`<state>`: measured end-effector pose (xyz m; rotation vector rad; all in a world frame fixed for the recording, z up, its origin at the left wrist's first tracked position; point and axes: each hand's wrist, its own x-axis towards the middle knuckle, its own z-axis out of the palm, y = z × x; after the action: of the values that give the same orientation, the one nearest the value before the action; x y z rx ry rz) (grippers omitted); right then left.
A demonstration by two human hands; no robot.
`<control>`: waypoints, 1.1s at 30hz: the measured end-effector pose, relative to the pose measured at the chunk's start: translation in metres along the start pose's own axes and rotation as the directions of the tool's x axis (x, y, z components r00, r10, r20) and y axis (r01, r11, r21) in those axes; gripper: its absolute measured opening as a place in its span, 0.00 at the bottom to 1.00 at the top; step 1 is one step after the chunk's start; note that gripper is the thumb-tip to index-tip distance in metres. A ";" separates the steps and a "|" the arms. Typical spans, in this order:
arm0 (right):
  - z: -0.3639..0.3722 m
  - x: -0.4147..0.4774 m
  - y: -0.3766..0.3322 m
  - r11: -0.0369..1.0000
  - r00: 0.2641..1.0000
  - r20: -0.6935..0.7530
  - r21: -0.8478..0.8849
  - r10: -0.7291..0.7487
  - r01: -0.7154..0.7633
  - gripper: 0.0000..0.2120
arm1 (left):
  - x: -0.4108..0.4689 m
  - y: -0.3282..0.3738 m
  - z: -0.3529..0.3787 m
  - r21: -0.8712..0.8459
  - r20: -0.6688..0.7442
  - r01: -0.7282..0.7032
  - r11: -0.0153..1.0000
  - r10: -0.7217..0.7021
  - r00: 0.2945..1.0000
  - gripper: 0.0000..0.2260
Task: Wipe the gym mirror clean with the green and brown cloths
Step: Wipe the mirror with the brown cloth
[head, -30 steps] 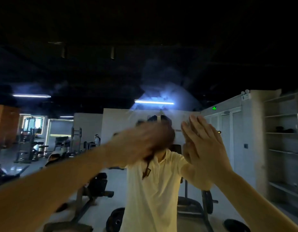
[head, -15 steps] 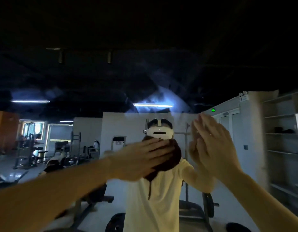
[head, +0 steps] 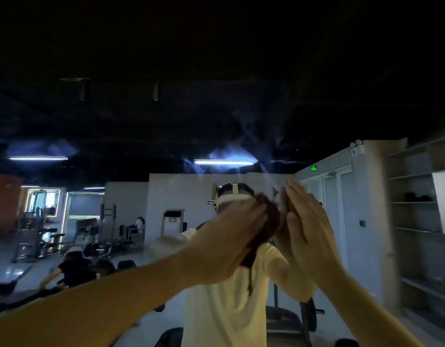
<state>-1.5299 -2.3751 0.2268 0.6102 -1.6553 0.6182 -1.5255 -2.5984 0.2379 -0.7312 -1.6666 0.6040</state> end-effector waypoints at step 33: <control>0.043 -0.015 -0.021 0.865 0.998 -0.027 -0.498 0.055 -0.061 0.33 | 0.050 -0.018 -0.005 -0.082 -0.086 0.433 0.898 -0.439 0.894 0.30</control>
<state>-1.5436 -2.4192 0.2072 0.1764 -1.7368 0.2104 -1.5310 -2.5740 0.2847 -0.3981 -1.6867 0.1920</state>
